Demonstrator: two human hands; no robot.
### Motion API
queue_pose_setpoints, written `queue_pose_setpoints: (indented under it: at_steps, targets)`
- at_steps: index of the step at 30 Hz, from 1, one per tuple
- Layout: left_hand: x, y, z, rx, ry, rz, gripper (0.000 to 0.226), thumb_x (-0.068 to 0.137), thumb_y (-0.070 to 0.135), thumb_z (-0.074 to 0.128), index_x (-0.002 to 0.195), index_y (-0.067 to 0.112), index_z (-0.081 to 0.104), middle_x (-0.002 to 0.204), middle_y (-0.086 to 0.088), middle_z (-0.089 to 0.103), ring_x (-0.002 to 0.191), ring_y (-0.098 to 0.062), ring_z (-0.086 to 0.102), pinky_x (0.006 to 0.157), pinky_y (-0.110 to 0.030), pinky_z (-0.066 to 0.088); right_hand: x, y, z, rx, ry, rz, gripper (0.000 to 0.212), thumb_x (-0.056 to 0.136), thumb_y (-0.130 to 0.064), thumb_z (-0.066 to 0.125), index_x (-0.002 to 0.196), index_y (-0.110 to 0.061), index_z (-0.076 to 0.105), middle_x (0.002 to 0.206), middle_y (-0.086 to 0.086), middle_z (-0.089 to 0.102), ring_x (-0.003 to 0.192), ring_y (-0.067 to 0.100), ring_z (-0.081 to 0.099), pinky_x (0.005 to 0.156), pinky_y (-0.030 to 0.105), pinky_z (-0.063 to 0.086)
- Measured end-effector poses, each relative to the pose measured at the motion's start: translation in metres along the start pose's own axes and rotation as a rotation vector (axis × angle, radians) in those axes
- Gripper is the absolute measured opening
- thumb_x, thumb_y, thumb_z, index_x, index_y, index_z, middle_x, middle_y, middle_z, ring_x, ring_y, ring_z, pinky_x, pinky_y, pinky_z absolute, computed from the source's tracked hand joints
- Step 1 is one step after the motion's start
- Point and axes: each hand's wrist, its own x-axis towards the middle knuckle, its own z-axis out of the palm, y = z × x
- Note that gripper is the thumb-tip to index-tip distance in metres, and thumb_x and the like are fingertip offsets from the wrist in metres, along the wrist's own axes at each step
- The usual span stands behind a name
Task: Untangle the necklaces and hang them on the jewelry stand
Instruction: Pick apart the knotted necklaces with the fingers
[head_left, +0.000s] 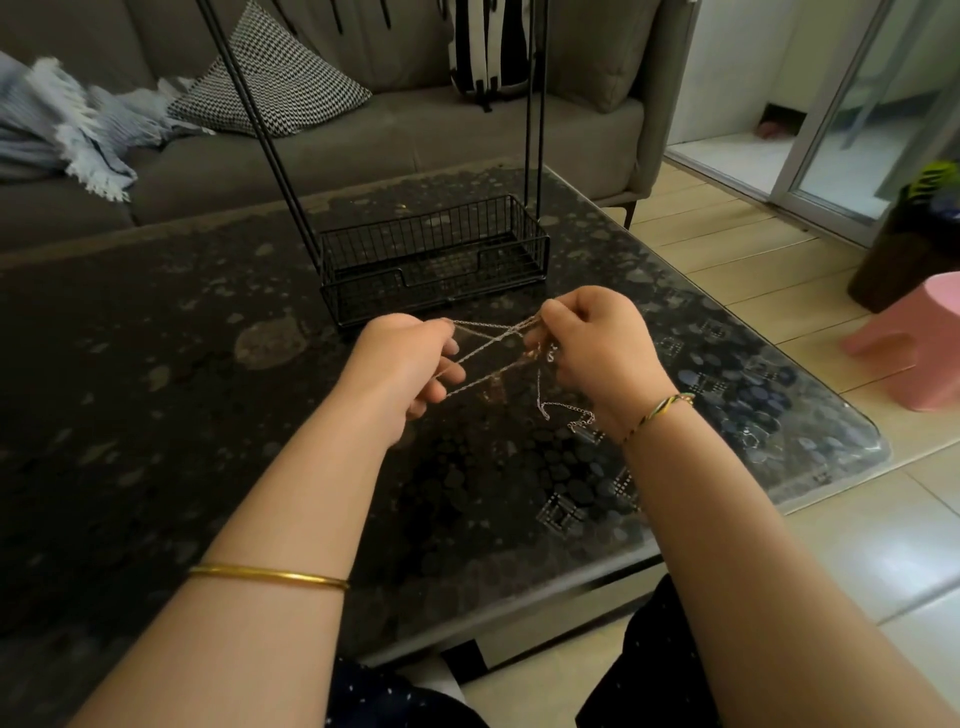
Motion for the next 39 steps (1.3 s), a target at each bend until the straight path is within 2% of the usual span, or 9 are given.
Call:
queue_pose_setpoints:
  at_steps: [6, 12, 17, 20, 24, 29, 31, 34, 39]
  targets:
    - [0.003, -0.004, 0.004, 0.020, -0.031, -0.064, 0.032, 0.098, 0.040, 0.048, 0.090, 0.012, 0.061, 0.071, -0.003, 0.065, 0.040, -0.006, 0.037, 0.037, -0.018, 0.028, -0.001, -0.004, 0.001, 0.445, -0.038, 0.260, 0.023, 0.101, -0.013, 0.039, 0.082, -0.008, 0.050, 0.066, 0.002, 0.051, 0.041, 0.007, 0.035, 0.040, 0.019, 0.031]
    - [0.009, -0.006, 0.002, -0.122, -0.065, -0.136, 0.014, 0.093, 0.023, 0.058, 0.094, 0.012, 0.066, 0.063, 0.002, 0.057, 0.040, -0.006, 0.033, 0.042, -0.020, 0.030, 0.004, 0.001, -0.001, 0.757, -0.171, 0.486, 0.024, 0.099, -0.011, 0.039, 0.076, -0.013, 0.042, 0.055, -0.001, 0.042, 0.030, 0.005, 0.025, 0.031, 0.016, 0.023]
    - [0.013, -0.007, -0.006, -0.518, -0.026, -0.156, 0.008, 0.092, 0.019, 0.061, 0.095, 0.013, 0.067, 0.065, 0.004, 0.055, 0.037, -0.003, 0.035, 0.060, -0.024, 0.048, 0.001, 0.000, -0.006, 0.427, -0.233, 0.399, 0.005, 0.087, -0.006, 0.057, 0.088, -0.011, 0.058, 0.054, -0.003, 0.042, 0.039, 0.006, 0.028, 0.037, 0.017, 0.025]
    - [0.011, -0.006, -0.007, -0.630, -0.061, -0.150, 0.010, 0.092, 0.017, 0.062, 0.100, 0.012, 0.066, 0.078, 0.002, 0.067, 0.029, -0.003, 0.036, 0.052, -0.019, 0.047, -0.004, 0.000, -0.004, 0.162, -0.154, 0.235, 0.009, 0.087, -0.004, 0.057, 0.084, -0.010, 0.063, 0.064, 0.001, 0.051, 0.037, 0.005, 0.034, 0.035, 0.017, 0.027]
    - [0.008, -0.006, -0.005, -0.506, -0.097, -0.128, 0.011, 0.088, 0.007, 0.066, 0.095, 0.014, 0.070, 0.086, 0.002, 0.070, 0.036, -0.003, 0.034, 0.038, -0.014, 0.036, -0.003, 0.002, -0.003, 0.129, -0.067, 0.164, 0.018, 0.093, -0.016, 0.056, 0.078, -0.010, 0.064, 0.055, -0.003, 0.046, 0.034, 0.005, 0.034, 0.033, 0.016, 0.026]
    - [0.008, -0.011, 0.001, -0.048, -0.065, -0.025, 0.011, 0.087, 0.009, 0.067, 0.089, 0.018, 0.072, 0.098, -0.002, 0.064, 0.055, -0.008, 0.039, 0.040, -0.017, 0.033, 0.003, 0.002, -0.001, 0.280, -0.008, 0.133, 0.016, 0.095, -0.012, 0.051, 0.083, -0.010, 0.060, 0.056, -0.002, 0.045, 0.035, 0.004, 0.033, 0.036, 0.017, 0.029]
    - [0.006, -0.010, 0.002, 0.005, -0.049, -0.021, 0.008, 0.091, 0.016, 0.064, 0.092, 0.018, 0.071, 0.089, -0.002, 0.059, 0.055, -0.010, 0.037, 0.042, -0.019, 0.030, 0.003, 0.001, -0.002, 0.411, -0.014, 0.168, 0.011, 0.093, -0.009, 0.054, 0.085, -0.011, 0.061, 0.058, -0.002, 0.046, 0.037, 0.004, 0.035, 0.038, 0.019, 0.032]
    - [0.005, -0.007, 0.000, -0.157, -0.091, -0.128, 0.020, 0.098, 0.025, 0.053, 0.095, 0.012, 0.067, 0.060, 0.003, 0.043, 0.045, -0.005, 0.029, 0.036, -0.016, 0.024, 0.003, 0.002, -0.005, 0.478, -0.034, 0.222, 0.014, 0.085, 0.001, 0.058, 0.090, -0.012, 0.061, 0.062, -0.003, 0.049, 0.043, 0.006, 0.039, 0.044, 0.022, 0.034]
    - [0.007, -0.006, -0.007, -0.544, -0.151, -0.318, 0.033, 0.102, 0.031, 0.044, 0.087, 0.008, 0.063, 0.056, 0.003, 0.051, 0.032, -0.002, 0.026, 0.028, -0.014, 0.022, 0.001, 0.004, -0.005, 0.115, -0.039, 0.145, 0.008, 0.086, -0.005, 0.062, 0.089, -0.011, 0.067, 0.070, 0.001, 0.058, 0.035, 0.001, 0.041, 0.036, 0.015, 0.033]
